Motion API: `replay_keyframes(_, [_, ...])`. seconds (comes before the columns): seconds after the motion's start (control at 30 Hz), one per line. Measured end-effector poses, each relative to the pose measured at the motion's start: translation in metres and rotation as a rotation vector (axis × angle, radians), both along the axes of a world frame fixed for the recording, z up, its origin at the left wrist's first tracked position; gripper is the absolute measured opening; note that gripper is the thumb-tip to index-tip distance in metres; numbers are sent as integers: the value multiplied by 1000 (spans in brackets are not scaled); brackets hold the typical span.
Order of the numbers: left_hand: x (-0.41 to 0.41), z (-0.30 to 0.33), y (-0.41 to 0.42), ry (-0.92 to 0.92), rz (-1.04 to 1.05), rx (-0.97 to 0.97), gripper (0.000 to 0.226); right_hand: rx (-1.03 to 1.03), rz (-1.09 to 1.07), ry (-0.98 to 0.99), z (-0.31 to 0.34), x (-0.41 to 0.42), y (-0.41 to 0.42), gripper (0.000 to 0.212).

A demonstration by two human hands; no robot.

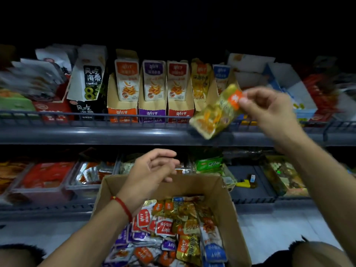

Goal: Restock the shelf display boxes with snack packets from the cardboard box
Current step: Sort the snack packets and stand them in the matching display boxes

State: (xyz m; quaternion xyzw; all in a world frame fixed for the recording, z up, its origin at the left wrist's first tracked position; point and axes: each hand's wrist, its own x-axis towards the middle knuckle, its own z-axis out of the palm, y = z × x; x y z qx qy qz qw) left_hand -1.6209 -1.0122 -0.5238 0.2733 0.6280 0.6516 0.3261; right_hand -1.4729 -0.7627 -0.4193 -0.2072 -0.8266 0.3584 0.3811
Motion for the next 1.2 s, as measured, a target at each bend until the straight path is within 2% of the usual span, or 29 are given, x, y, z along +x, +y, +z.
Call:
replay_keyframes(0.07, [-7, 2, 0, 7, 45, -21, 21, 195, -91, 60, 33, -18, 19, 13])
replay_keyframes(0.17, [-14, 3, -2, 6, 86, -44, 21, 348, -185, 54, 66, -55, 43, 17])
replay_keyframes(0.33, [-21, 7, -7, 16, 57, -70, 24, 519, -189, -175, 61, -106, 59, 28])
replay_keyframes(0.5, [-22, 8, -12, 80, -23, -105, 27, 556, -127, -365, 51, -134, 62, 29])
replay_keyframes(0.7, [-19, 6, -12, 142, -82, -136, 32, 502, -135, -482, 42, -152, 73, 30])
replay_keyframes(0.97, [-16, 6, -11, 172, -92, -165, 33, 533, -263, -555, 42, -169, 83, 34])
replay_keyframes(1.07, [-16, 5, -10, 174, -89, -184, 32, 623, -323, -551, 37, -168, 80, 37])
replay_keyframes(1.2, [-18, 2, -10, 185, -67, -247, 30, 753, -339, -486, 31, -155, 72, 27])
